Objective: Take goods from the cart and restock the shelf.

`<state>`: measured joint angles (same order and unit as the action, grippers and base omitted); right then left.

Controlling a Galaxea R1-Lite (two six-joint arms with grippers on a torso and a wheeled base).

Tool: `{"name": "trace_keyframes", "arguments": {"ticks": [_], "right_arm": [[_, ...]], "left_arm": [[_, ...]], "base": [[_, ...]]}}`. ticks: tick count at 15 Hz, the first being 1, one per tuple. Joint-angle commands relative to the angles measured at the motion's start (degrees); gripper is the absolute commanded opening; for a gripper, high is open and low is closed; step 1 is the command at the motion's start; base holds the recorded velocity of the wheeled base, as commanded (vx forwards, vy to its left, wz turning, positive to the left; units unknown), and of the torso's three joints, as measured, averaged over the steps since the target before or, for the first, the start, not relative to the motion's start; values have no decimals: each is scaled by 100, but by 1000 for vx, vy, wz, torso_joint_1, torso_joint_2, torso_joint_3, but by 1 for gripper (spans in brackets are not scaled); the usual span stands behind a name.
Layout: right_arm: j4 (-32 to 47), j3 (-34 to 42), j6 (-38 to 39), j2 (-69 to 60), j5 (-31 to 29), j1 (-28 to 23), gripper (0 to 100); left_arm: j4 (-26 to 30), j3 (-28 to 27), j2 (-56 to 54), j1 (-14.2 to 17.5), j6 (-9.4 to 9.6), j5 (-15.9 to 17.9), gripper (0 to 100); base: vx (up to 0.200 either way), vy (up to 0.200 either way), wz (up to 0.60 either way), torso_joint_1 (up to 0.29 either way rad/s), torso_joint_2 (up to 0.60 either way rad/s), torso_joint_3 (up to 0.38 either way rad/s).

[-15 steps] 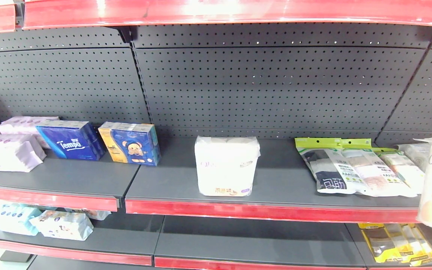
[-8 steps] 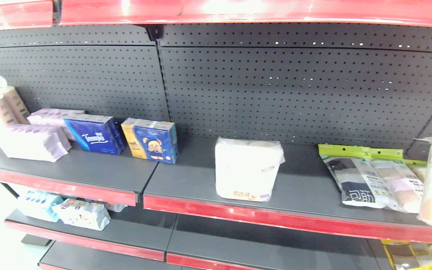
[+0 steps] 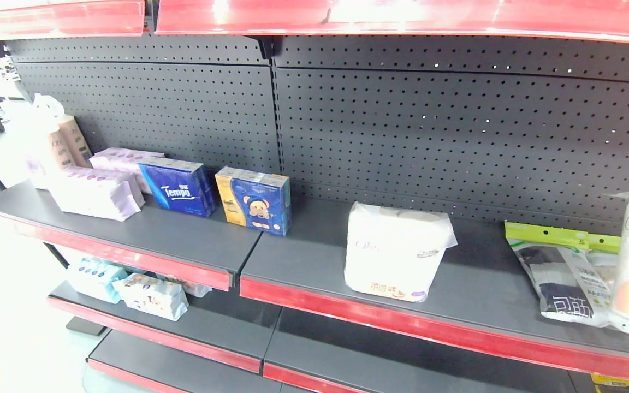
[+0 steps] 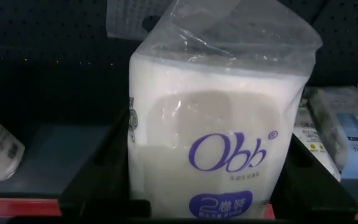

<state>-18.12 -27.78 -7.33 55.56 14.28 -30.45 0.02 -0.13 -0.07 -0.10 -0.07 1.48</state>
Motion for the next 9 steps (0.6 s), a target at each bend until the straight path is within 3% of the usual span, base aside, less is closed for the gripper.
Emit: {"name": "trace_keyframes", "arguments": {"ticks": [1, 4, 9], "right_arm": [[1, -245, 3, 323, 23, 189, 0], [-140, -316, 30, 675, 225, 971, 0], [-1467, -175, 30, 1791, 313, 1481, 0]], "left_arm": [[-2, 5, 16, 1, -1, 2, 100], [-2, 5, 7, 1, -1, 2, 100], [-2, -4, 7, 1, -1, 2, 100]], "base": [[0, 0, 0, 0, 0, 0], [0, 0, 0, 0, 0, 0], [0, 0, 0, 0, 0, 0]]}}
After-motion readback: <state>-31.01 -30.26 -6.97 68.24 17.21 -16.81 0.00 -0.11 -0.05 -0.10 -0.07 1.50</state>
